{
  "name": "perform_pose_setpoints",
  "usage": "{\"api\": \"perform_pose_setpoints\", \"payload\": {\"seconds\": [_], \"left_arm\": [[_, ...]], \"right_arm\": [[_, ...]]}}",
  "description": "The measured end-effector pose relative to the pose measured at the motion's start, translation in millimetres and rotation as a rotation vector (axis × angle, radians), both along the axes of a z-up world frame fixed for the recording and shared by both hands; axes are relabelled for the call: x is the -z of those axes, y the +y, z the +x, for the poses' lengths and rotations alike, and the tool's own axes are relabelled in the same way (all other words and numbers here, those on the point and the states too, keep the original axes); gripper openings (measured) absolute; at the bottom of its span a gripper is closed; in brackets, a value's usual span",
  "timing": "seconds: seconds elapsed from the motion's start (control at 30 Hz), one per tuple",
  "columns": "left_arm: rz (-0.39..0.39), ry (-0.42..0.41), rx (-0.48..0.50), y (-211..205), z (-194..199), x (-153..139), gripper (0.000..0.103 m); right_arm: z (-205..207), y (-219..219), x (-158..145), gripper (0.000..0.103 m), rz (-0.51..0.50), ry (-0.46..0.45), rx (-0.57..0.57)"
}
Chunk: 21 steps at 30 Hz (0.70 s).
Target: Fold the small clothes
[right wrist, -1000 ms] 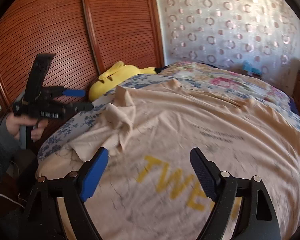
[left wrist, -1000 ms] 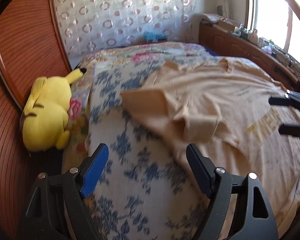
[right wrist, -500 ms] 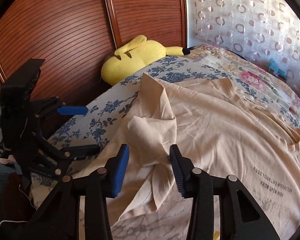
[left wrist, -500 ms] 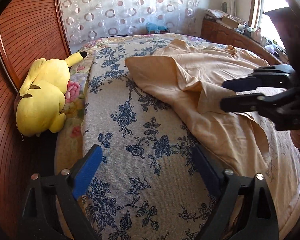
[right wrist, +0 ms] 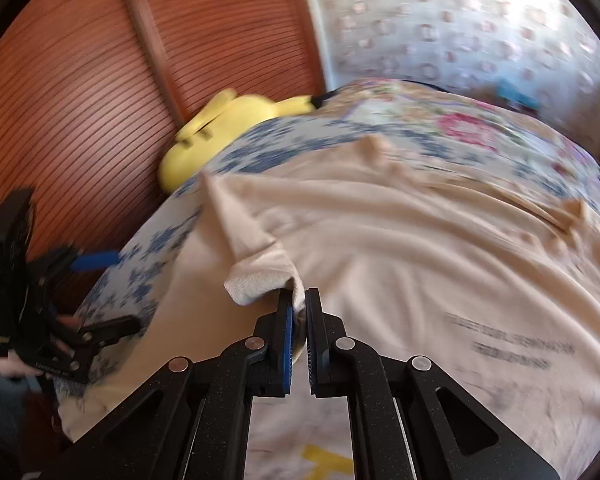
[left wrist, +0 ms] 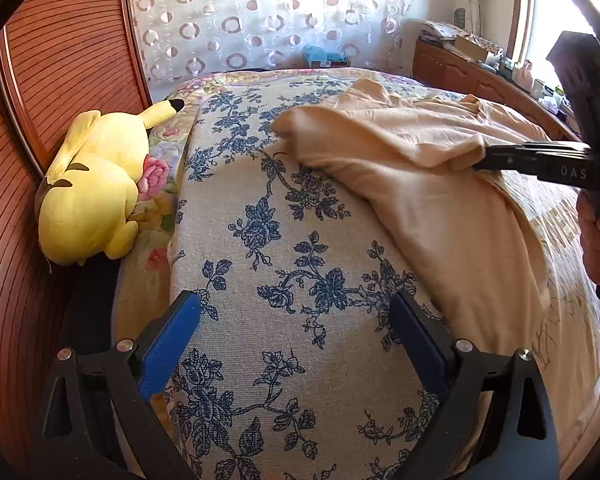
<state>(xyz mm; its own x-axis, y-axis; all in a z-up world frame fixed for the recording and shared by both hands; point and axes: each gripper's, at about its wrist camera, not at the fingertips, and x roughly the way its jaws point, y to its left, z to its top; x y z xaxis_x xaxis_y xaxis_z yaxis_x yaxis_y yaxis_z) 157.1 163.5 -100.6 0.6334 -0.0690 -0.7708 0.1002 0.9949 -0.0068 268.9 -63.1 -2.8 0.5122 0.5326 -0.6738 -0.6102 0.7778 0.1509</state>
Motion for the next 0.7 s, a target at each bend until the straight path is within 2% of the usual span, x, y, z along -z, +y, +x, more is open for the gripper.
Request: {"api": "perform_pose_setpoints", "payload": {"seconds": [0.17, 0.2, 0.27, 0.33, 0.43, 0.5, 0.6, 0.7], "left_arm": [[0.004, 0.001, -0.013, -2, 2, 0, 0.096], [0.007, 0.001, -0.02, -3, 3, 0, 0.096], [0.029, -0.006, -0.035, -5, 3, -2, 0.096], [0.038, -0.037, -0.037, -8, 2, -10, 0.096], [0.037, -0.175, -0.049, -9, -1, -30, 0.096], [0.048, -0.208, -0.055, -9, 5, -39, 0.096], [-0.017, -0.2, -0.037, -4, 22, -46, 0.096], [-0.074, -0.157, -0.037, -2, 42, -46, 0.096]], "right_arm": [[-2, -6, 5, 0.006, -0.013, -0.001, 0.037], [-5, -5, 3, 0.008, -0.015, -0.01, 0.037], [-13, -3, 0, 0.021, -0.03, -0.045, 0.051], [-28, -5, -9, 0.023, -0.026, -0.085, 0.044], [-35, -2, -12, 0.032, -0.017, -0.123, 0.035], [-37, -1, -9, 0.037, -0.013, -0.125, 0.017], [-35, 3, -4, 0.039, -0.041, -0.123, -0.003], [-21, 8, -1, 0.04, -0.078, -0.093, -0.019]]}}
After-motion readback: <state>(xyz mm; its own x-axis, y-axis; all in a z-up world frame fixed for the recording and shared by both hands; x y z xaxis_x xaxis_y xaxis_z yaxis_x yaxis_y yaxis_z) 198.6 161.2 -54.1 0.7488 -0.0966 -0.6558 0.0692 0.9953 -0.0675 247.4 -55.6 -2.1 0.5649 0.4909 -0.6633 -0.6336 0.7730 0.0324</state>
